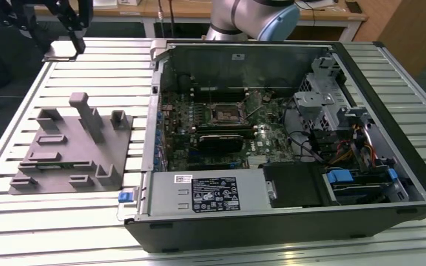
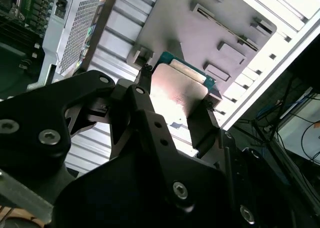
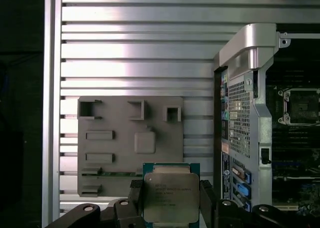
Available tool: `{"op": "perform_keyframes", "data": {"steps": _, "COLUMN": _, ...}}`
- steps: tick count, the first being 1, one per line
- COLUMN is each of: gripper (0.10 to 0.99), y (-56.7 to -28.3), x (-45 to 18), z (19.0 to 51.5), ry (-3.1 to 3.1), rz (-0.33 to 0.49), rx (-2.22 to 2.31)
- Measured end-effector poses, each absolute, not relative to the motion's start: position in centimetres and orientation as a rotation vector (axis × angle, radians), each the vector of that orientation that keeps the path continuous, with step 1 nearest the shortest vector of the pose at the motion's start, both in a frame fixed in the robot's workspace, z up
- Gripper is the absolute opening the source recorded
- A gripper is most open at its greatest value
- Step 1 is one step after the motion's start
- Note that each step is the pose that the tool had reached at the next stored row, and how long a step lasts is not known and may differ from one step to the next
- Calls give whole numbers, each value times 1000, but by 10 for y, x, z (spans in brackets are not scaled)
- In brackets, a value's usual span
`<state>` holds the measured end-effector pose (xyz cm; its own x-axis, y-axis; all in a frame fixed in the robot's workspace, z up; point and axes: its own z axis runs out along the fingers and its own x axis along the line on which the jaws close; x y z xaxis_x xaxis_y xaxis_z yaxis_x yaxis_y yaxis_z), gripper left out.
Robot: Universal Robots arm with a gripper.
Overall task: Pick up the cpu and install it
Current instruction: 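Pick up the cpu and move it towards the insertion slot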
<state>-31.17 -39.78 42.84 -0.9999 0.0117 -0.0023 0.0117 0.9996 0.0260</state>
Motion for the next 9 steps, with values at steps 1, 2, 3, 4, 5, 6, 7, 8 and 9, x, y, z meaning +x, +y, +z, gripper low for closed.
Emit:
{"op": "perform_keyframes", "data": {"steps": 1, "gripper": 537, "y": -398, "x": -310, "z": 428, "ry": 3139, "rz": 41, "rx": 18}}
{"op": "perform_keyframes", "data": {"steps": 2, "gripper": 537, "y": -398, "x": -307, "z": 428, "ry": 3139, "rz": 41, "rx": 19}}
{"op": "perform_keyframes", "data": {"steps": 3, "gripper": 537, "y": -398, "x": -305, "z": 428, "ry": 3139, "rz": 41, "rx": 19}}
{"op": "perform_keyframes", "data": {"steps": 4, "gripper": 537, "y": -398, "x": -303, "z": 428, "ry": 3139, "rz": 41, "rx": 19}}
{"op": "perform_keyframes", "data": {"steps": 5, "gripper": 537, "y": -398, "x": -301, "z": 428, "ry": 3139, "rz": 41, "rx": 18}}
{"op": "perform_keyframes", "data": {"steps": 6, "gripper": 537, "y": -398, "x": -299, "z": 427, "ry": 3139, "rz": 41, "rx": 18}}
{"op": "perform_keyframes", "data": {"steps": 7, "gripper": 537, "y": -398, "x": -297, "z": 427, "ry": 3139, "rz": 41, "rx": 18}}
{"op": "perform_keyframes", "data": {"steps": 8, "gripper": 537, "y": -398, "x": -295, "z": 427, "ry": 3139, "rz": 41, "rx": 18}}
{"op": "perform_keyframes", "data": {"steps": 9, "gripper": 537, "y": -398, "x": -293, "z": 427, "ry": 3139, "rz": 41, "rx": 18}}
